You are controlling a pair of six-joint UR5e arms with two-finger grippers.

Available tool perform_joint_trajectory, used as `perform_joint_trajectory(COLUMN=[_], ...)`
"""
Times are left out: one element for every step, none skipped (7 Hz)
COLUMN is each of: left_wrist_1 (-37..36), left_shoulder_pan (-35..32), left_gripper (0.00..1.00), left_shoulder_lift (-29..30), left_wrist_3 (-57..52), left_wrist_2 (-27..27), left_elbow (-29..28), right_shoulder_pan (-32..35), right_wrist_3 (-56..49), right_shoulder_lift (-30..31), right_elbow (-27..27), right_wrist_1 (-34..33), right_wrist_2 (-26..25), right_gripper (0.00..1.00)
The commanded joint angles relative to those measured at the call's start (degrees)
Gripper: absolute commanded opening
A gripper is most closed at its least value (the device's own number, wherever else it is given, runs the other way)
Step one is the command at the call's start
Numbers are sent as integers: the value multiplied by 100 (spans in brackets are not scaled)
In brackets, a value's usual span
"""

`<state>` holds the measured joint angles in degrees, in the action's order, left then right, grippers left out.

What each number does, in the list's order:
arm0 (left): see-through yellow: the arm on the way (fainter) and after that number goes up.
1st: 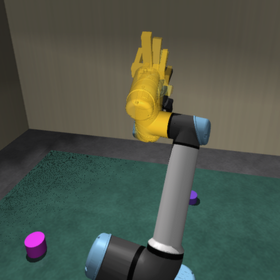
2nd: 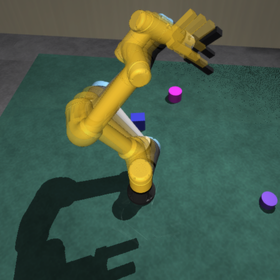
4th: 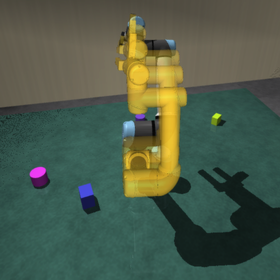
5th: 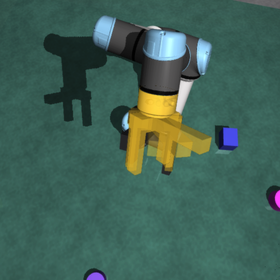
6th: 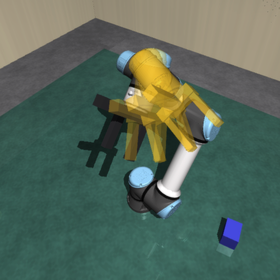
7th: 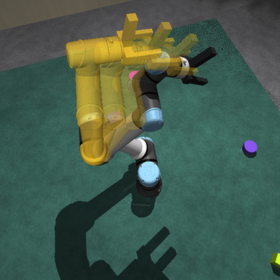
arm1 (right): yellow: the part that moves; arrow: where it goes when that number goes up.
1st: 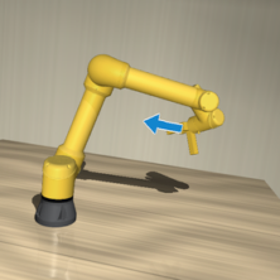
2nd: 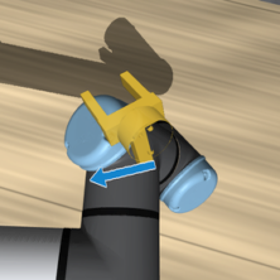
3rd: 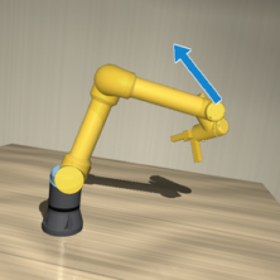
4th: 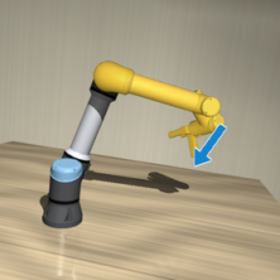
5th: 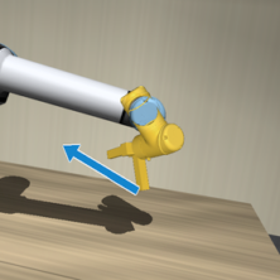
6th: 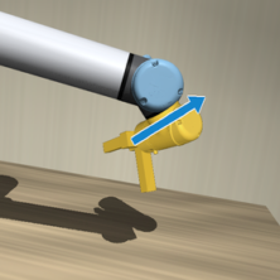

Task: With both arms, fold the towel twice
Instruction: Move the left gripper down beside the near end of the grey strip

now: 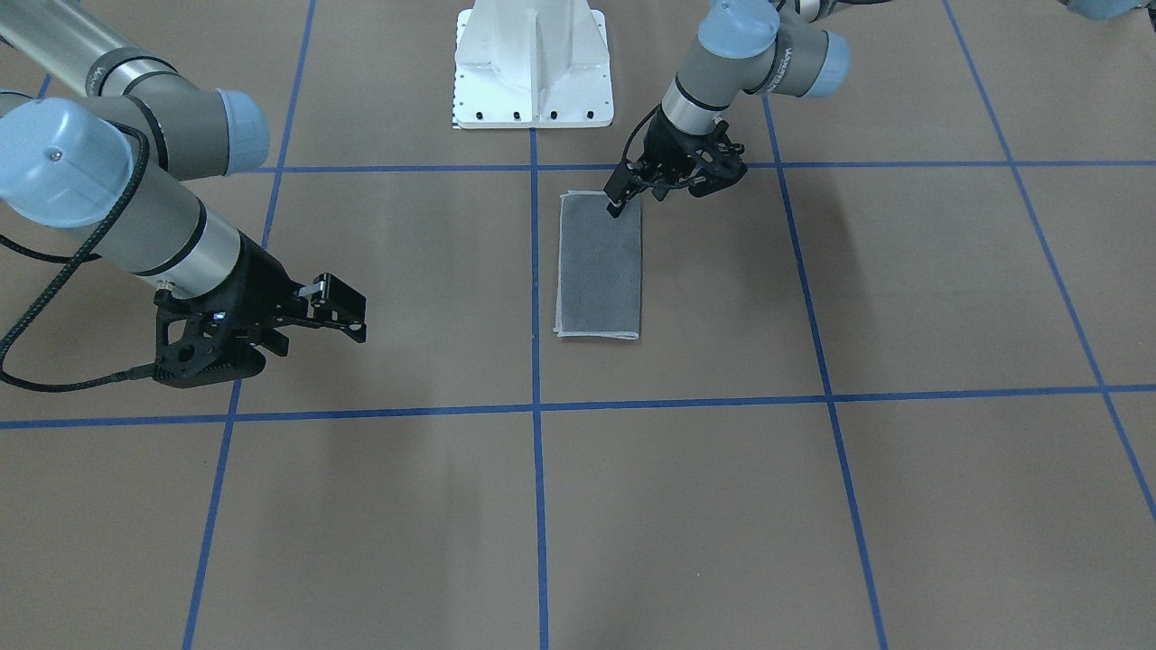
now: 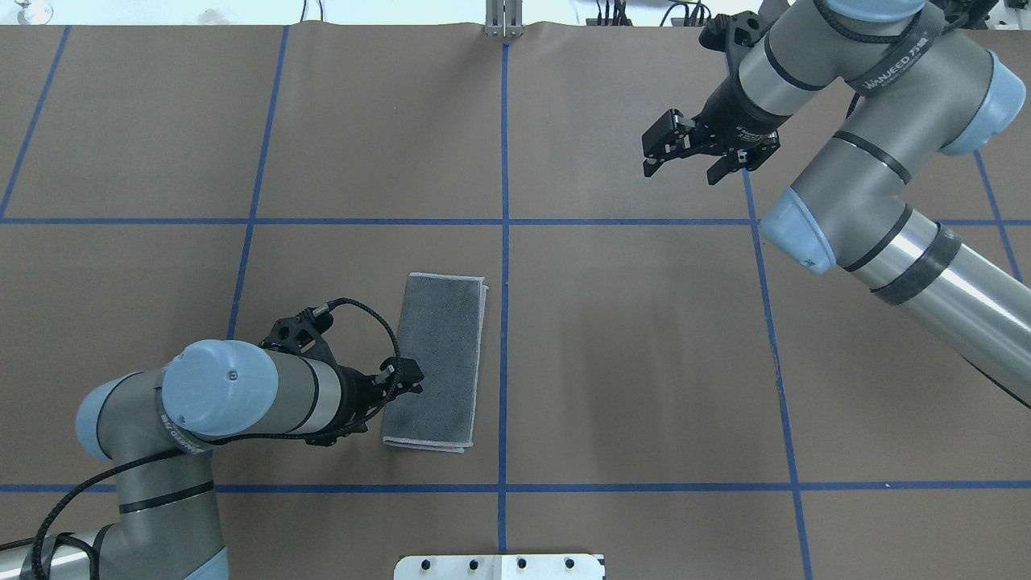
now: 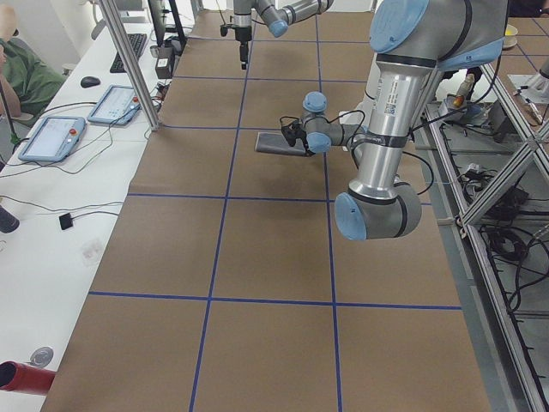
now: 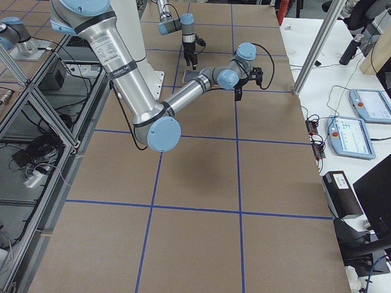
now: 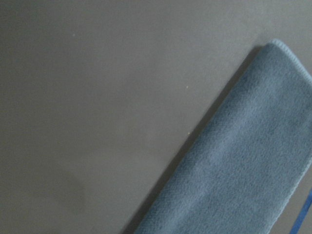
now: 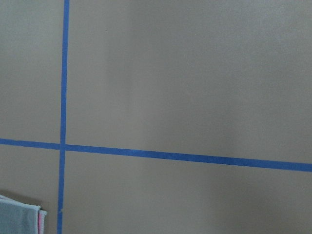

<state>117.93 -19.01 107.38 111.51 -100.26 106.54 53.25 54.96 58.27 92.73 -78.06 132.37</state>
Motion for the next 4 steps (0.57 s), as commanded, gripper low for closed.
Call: perform_joint_trajectory(left_wrist_1=[-7, -7, -7, -7], left_shoulder_pan=[107, 142, 186, 187], left_gripper=[99, 95, 90, 86], left_shoulder_lift=[-15, -6, -15, -15], left_wrist_3=[11, 11, 11, 11], left_wrist_2=[16, 24, 24, 24], left_elbow=[-10, -28, -45, -54], right_shoulder_pan=[1, -7, -7, -7], right_wrist_3=[23, 23, 32, 32], right_shoulder_lift=[-17, -26, -43, -52], right_elbow=[0, 0, -35, -53], right_wrist_1=[1, 1, 1, 10], right_wrist_2=[-1, -1, -1, -1], right_gripper=[100, 100, 100, 100])
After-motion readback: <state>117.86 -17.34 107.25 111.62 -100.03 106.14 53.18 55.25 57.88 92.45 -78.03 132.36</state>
